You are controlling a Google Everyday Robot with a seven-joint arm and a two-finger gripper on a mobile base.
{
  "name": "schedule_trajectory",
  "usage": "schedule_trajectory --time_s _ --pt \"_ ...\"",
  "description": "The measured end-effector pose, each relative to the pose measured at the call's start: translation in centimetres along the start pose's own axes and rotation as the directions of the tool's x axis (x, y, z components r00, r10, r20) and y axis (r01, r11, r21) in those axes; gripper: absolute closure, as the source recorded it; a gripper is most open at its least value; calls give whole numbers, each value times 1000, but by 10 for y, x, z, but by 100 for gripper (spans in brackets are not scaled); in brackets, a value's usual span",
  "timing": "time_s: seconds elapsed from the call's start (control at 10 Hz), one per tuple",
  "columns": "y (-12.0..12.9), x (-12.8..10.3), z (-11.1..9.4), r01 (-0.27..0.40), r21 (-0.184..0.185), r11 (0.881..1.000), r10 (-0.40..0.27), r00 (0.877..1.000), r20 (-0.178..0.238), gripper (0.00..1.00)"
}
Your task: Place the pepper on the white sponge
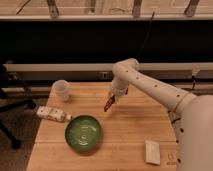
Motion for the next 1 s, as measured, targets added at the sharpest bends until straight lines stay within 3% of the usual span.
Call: schedule_trajectory --time_s 0.2,0.5,1.0 --pt "39 -1 1 -75 -8 997 75 997 3 93" --pt "77 0 -1 -153 -20 988 153 988 1 93" --pt "140 20 -29 -265 -65 962 262 964 -47 93"
